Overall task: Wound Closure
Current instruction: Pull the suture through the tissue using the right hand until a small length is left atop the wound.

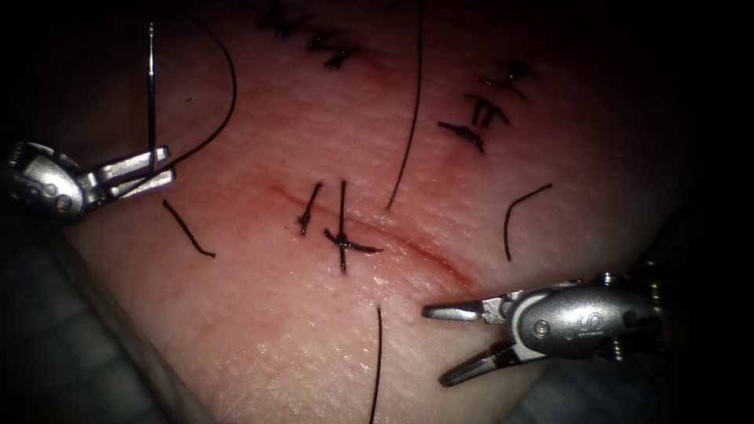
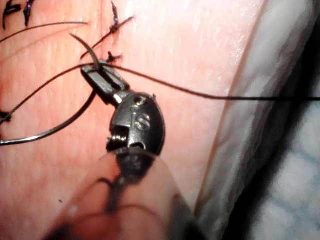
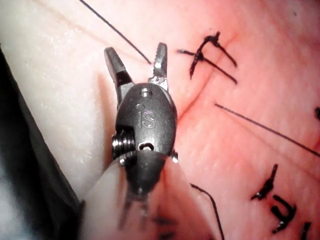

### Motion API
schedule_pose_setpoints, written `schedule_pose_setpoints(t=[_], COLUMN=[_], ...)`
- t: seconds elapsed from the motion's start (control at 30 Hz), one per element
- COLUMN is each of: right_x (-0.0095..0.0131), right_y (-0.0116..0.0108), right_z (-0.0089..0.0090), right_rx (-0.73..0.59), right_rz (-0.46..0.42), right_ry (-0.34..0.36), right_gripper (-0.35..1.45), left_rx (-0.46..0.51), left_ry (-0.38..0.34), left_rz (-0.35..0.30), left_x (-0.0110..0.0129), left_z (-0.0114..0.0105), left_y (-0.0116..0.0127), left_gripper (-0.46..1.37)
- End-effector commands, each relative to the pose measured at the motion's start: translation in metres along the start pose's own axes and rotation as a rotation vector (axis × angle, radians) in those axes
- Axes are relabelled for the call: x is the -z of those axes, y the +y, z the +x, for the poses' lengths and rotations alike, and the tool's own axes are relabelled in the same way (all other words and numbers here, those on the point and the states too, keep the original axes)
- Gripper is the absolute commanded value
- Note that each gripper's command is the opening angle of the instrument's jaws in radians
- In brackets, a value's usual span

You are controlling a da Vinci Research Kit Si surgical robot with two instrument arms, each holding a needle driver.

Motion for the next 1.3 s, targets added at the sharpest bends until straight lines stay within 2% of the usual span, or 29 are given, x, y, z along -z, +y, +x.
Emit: schedule_pose_setpoints(t=[0.03,0.13,0.47,0.53,0.57,0.6,0.63,0.7,0.83,1.03,1.23,1.3], right_x=[-0.0007,-0.0022,-0.0041,-0.0044,-0.0046,-0.0047,-0.0047,-0.0048,-0.0048,-0.0049,-0.0054,-0.0058], right_y=[0.0000,0.0000,0.0005,0.0005,0.0004,0.0004,0.0004,0.0005,0.0003,-0.0005,-0.0031,-0.0044], right_z=[-0.0006,-0.0019,-0.0048,-0.0050,-0.0051,-0.0051,-0.0051,-0.0050,-0.0046,-0.0033,-0.0013,0.0000], right_rx=[0.012,0.035,0.045,0.047,0.042,0.019,0.009,-0.002,0.011,0.009,0.035,0.041], right_rz=[0.012,0.031,0.031,0.030,0.045,0.073,0.084,0.108,0.112,0.119,0.165,0.161], right_ry=[0.007,-0.006,-0.031,-0.032,-0.023,-0.007,-0.001,0.012,-0.017,-0.021,-0.043,-0.052], right_gripper=[1.22,1.18,1.12,0.96,0.62,-0.06,-0.35,-0.35,-0.35,-0.35,-0.35,-0.35], left_rx=[-0.001,-0.001,-0.001,-0.001,-0.001,-0.002,-0.002,-0.002,-0.003,-0.002,-0.002,-0.002], left_ry=[-0.002,-0.001,0.000,0.000,0.001,0.001,0.002,0.002,0.003,0.003,0.003,0.003], left_rz=[-0.008,-0.009,-0.009,-0.009,-0.010,-0.010,-0.010,-0.011,-0.011,-0.011,-0.015,-0.015], left_x=[0.0000,0.0000,0.0000,0.0000,0.0000,0.0000,0.0000,0.0001,0.0001,0.0000,-0.0003,-0.0003], left_z=[0.0000,0.0000,0.0000,0.0000,0.0000,0.0000,0.0000,0.0000,-0.0001,-0.0001,-0.0004,-0.0004], left_y=[0.0001,0.0001,0.0001,0.0002,0.0002,0.0003,0.0003,0.0003,0.0003,0.0003,0.0002,0.0002], left_gripper=[-0.35,-0.35,-0.35,-0.35,-0.35,-0.35,-0.35,-0.35,-0.35,-0.35,-0.35,-0.35])
